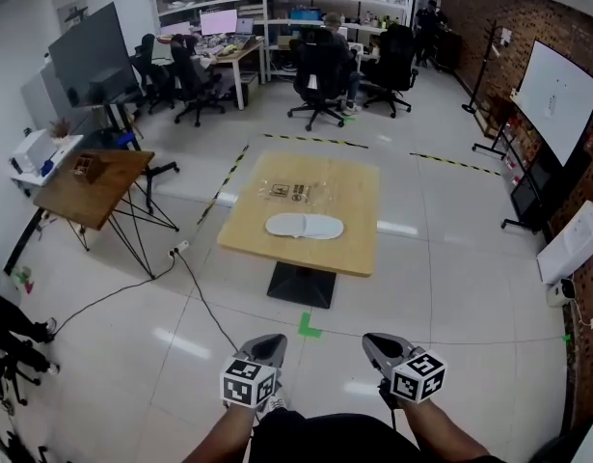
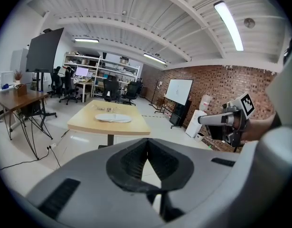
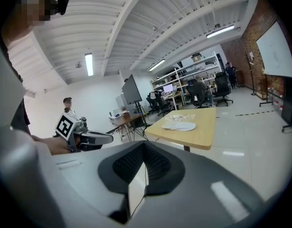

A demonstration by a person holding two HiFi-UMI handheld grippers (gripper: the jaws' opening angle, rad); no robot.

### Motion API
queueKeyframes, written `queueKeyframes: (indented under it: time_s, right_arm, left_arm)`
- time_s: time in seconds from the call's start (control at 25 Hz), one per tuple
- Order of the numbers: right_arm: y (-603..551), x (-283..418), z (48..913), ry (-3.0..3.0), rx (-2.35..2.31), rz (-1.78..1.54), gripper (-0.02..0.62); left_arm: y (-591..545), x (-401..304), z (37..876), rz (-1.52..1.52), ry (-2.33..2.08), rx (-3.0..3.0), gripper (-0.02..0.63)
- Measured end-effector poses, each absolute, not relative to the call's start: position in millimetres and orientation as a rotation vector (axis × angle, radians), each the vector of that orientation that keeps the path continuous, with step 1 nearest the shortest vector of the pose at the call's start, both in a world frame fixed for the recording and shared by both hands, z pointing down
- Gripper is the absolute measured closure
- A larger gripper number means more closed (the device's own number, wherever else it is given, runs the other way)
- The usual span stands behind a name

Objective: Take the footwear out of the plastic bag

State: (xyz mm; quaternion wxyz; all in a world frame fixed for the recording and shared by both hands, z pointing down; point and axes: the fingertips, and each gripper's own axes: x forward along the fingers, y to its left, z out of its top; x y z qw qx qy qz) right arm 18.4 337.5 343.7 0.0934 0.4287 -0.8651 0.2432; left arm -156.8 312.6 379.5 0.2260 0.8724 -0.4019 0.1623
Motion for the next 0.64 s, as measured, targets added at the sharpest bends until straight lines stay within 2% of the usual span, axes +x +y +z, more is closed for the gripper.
queueKeyframes:
  time_s: [0.64]
  right_arm:
    - [345,48,350,-2.564,1.336,0.794,0.595]
  left_arm:
    - [307,-128,370,0.522,-1.08,2.454,0.598]
